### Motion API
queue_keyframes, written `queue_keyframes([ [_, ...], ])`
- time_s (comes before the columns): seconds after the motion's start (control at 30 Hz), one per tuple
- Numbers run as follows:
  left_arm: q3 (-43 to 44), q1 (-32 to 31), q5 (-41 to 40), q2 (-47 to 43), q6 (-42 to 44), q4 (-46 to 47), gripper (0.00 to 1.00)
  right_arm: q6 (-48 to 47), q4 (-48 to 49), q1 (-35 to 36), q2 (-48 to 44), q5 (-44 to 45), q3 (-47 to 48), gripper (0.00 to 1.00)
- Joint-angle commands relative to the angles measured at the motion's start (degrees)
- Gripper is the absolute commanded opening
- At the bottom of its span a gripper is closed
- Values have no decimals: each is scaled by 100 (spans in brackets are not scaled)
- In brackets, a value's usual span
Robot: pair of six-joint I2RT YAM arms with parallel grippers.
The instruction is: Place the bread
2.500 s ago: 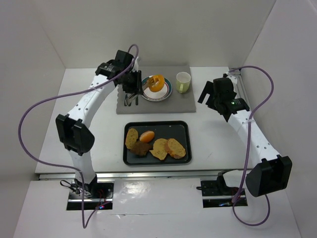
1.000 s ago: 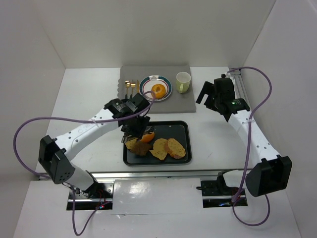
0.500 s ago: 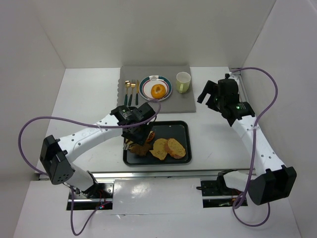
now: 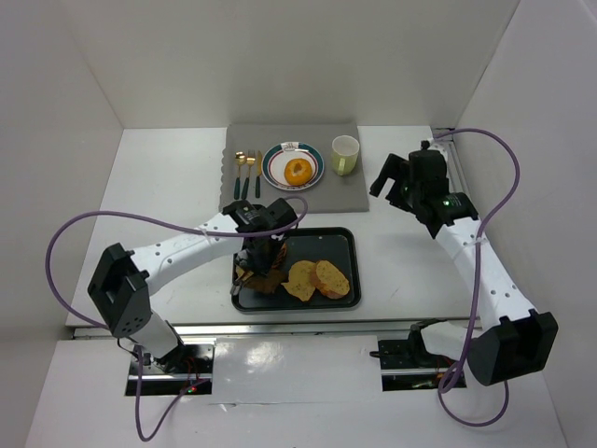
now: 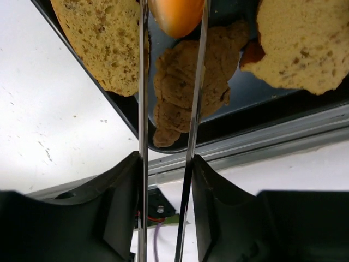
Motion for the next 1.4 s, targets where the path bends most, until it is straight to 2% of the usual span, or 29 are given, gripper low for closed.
queue_keyframes([
  [0.0,403,28,30,-102,59,13,44,39,128,60,-47,-24,-41,100],
  [0.13,1045,220,-31,-235,59,-137,34,39,189,60,5,-24,-94,100],
  [0.23,1431,449,38,-296,-81,38,34,39,303,60,76,-85,-147,100],
  [0.43,2232,1363,92,134,-170,627,35,-22,357,60,252,-208,-24,100],
  [0.57,2855,2031,513,809,-170,1242,35,-75,357,60,375,-156,143,100],
  [0.6,3023,2215,583,1203,-170,1243,36,-75,357,60,436,-156,143,100],
  [0.67,3357,2339,733,1626,-56,1418,40,-75,304,60,498,-156,143,100],
  [0.8,4559,2559,970,2725,49,1357,43,-75,304,60,498,-156,143,100],
  [0.9,5105,2621,1172,3376,50,1244,44,-75,304,60,621,-156,143,100],
  [0.93,5186,2621,1173,3482,50,1182,46,-75,252,60,621,-103,143,100],
  [0.97,5239,2621,1251,3631,128,1182,54,-75,251,60,621,-103,204,100],
  [1.07,5292,2621,1252,3632,129,1120,61,-75,199,60,621,-41,205,100],
  [1.2,5081,2674,1147,3343,182,1120,67,-23,198,60,621,-41,205,100],
  [1.37,4897,2674,1094,3070,234,1120,67,-22,251,60,674,-103,205,100],
])
